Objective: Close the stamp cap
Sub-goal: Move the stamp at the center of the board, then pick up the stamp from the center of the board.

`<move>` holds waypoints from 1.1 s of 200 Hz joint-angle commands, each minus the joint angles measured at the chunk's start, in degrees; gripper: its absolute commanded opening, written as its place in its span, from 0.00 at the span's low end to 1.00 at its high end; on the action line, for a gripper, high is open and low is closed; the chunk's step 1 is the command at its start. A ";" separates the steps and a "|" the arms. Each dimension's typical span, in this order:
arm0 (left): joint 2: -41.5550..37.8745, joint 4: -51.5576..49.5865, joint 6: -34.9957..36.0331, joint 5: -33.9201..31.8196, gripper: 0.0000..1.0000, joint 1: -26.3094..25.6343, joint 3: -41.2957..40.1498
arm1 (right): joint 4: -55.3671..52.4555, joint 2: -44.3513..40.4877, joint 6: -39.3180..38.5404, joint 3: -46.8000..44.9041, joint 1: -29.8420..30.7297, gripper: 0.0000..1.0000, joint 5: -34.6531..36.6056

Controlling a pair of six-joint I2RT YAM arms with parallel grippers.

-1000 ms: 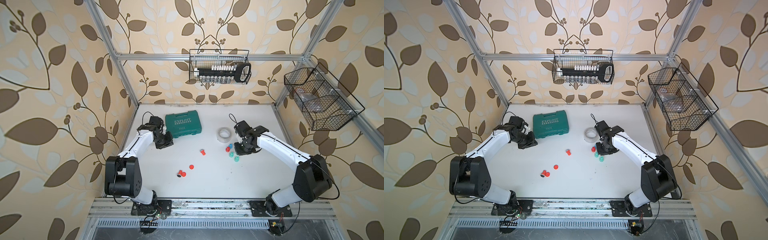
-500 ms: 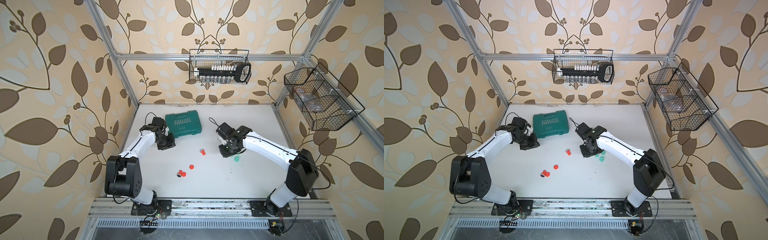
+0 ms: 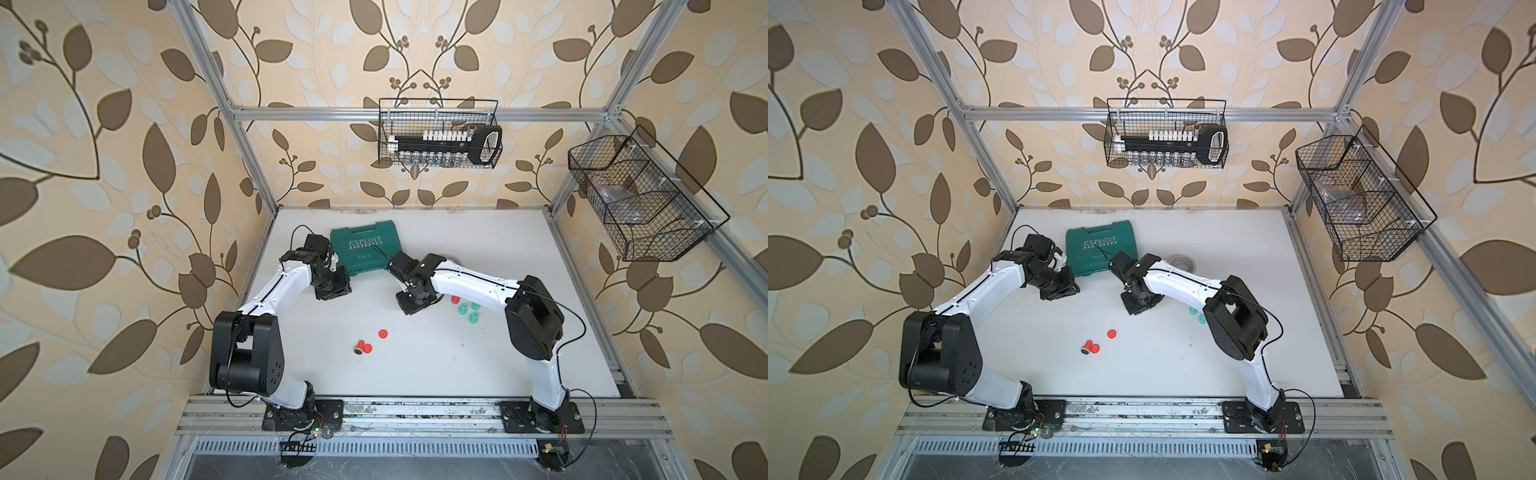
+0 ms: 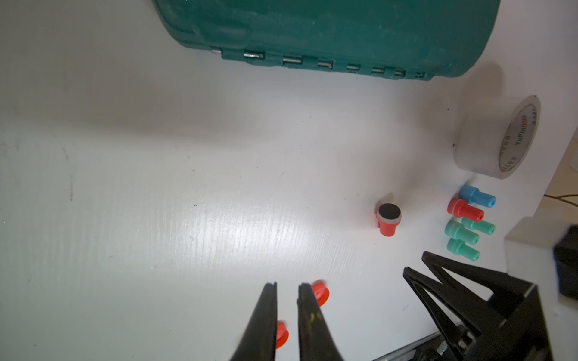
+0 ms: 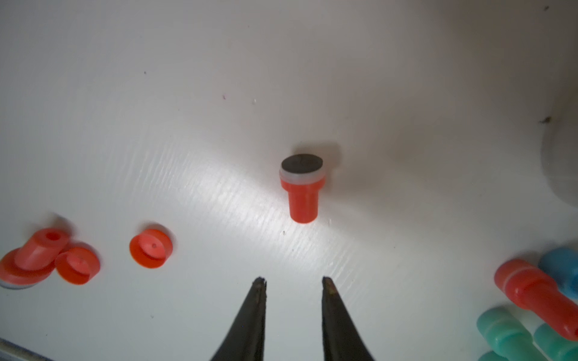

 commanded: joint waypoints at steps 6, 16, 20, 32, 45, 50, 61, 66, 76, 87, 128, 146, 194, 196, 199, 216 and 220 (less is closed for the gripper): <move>-1.91 -0.63 0.84 -0.82 0.17 -0.26 0.20 | 0.00 3.22 -0.20 3.31 -0.60 0.27 1.04; -1.87 -0.63 0.96 -0.73 0.17 -0.27 0.25 | 0.06 4.06 -0.14 3.76 -0.90 0.27 1.01; -1.82 -0.63 0.94 -0.64 0.17 -0.27 0.25 | 0.08 4.33 -0.14 3.82 -0.96 0.27 1.00; -1.91 -0.67 0.90 -0.61 0.17 -0.29 0.25 | 0.24 4.94 -0.13 3.94 -1.30 0.27 1.08; -1.99 -0.63 0.94 -0.73 0.17 -0.24 0.19 | 0.54 5.61 -0.13 3.75 -1.76 0.27 0.83; -1.99 -0.63 0.95 -0.76 0.17 -0.26 0.16 | 0.74 5.81 -0.16 3.72 -1.94 0.27 0.65; -2.02 -0.63 0.91 -0.71 0.17 -0.30 0.20 | 1.15 6.42 -0.05 3.49 -2.23 0.27 -0.13; -2.02 -0.63 0.96 -0.76 0.17 -0.31 0.24 | 1.41 6.65 -0.09 3.42 -2.30 0.27 -0.46; -1.99 -0.63 0.90 -0.77 0.17 -0.28 0.25 | 1.70 7.18 -0.05 3.42 -2.29 0.27 -0.91; -1.91 -0.67 0.90 -0.67 0.17 -0.23 0.25 | 2.17 7.71 -0.13 3.31 -2.29 0.27 -1.50; -1.73 -0.61 0.95 -0.47 0.16 -0.23 0.34 | 3.36 9.35 -0.44 3.04 -2.31 0.25 -2.35; -1.65 -0.55 0.94 -0.42 0.17 -0.25 0.40 | 3.58 9.84 -0.49 2.78 -2.29 0.23 -2.43; -2.45 -0.61 1.00 -0.20 0.17 -0.29 0.25 | 3.59 10.47 -0.75 2.81 -2.36 0.17 -2.81; -2.44 -0.67 1.06 -0.24 0.16 -0.31 0.21 | 3.52 10.53 -0.75 2.98 -2.30 0.17 -2.87; -2.59 -0.70 1.11 -0.37 0.17 -0.25 0.17 | 3.45 10.59 -0.75 3.14 -2.33 0.16 -2.98; -3.04 -0.80 1.33 -0.86 0.17 -0.31 -0.10 | 2.77 10.29 -0.79 4.46 -1.98 0.15 -3.77; -3.12 -0.82 1.46 -0.94 0.17 -0.28 -0.10 | 2.52 10.10 -0.77 4.80 -1.76 0.15 -3.76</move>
